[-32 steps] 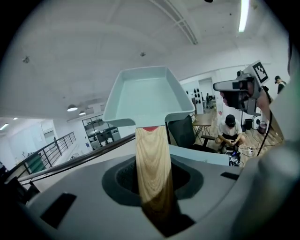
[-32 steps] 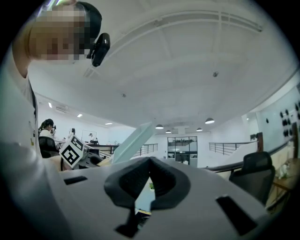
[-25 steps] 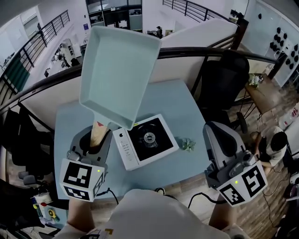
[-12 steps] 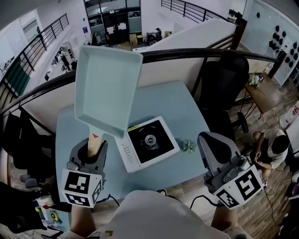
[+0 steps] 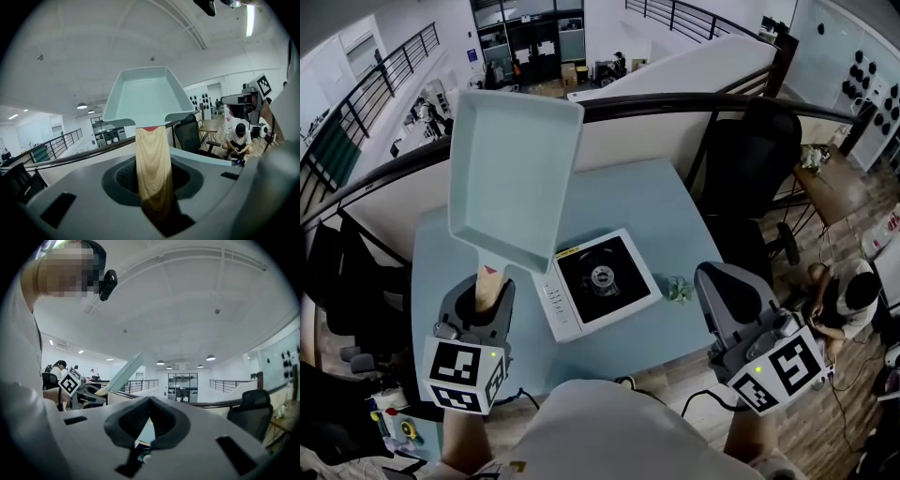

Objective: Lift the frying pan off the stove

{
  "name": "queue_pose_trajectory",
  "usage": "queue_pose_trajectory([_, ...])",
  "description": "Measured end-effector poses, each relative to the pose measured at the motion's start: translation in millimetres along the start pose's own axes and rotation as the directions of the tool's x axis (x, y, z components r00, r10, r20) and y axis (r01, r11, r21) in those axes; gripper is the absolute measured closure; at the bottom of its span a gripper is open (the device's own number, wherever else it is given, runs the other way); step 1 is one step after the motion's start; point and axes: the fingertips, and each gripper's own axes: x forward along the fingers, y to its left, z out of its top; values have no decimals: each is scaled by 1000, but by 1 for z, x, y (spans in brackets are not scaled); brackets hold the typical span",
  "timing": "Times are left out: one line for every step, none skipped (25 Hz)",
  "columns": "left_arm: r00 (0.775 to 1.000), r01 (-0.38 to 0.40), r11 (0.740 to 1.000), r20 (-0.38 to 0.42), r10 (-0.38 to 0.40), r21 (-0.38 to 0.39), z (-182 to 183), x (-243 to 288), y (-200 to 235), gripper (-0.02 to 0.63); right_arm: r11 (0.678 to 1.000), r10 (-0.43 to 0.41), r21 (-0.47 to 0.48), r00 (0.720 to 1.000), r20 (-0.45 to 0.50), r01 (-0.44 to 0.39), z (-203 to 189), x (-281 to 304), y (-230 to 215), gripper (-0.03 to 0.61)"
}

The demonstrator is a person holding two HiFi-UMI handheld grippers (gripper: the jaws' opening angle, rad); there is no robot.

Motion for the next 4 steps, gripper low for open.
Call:
queue_pose_trajectory([1000, 1, 1000, -2, -1, -1, 0, 0, 0, 497, 1000, 1, -2, 1000, -1, -1, 0, 0, 0, 574])
queue_pose_trajectory([1000, 1, 1000, -3, -1, -3, 0, -1, 1, 497, 1000, 2, -4, 1000, -2, -2, 1, 1, 1, 574])
queue_pose_trajectory([1000, 2, 1000, -5, -2, -5, 0, -1, 1, 497, 1000, 4, -5, 1000, -3, -4, 1, 1, 1, 574])
queue_pose_trajectory([1000, 2, 1000, -6, -2, -7, 0, -1, 1, 497, 1000, 5, -5, 1000, -4, -5, 1, 1, 2, 574])
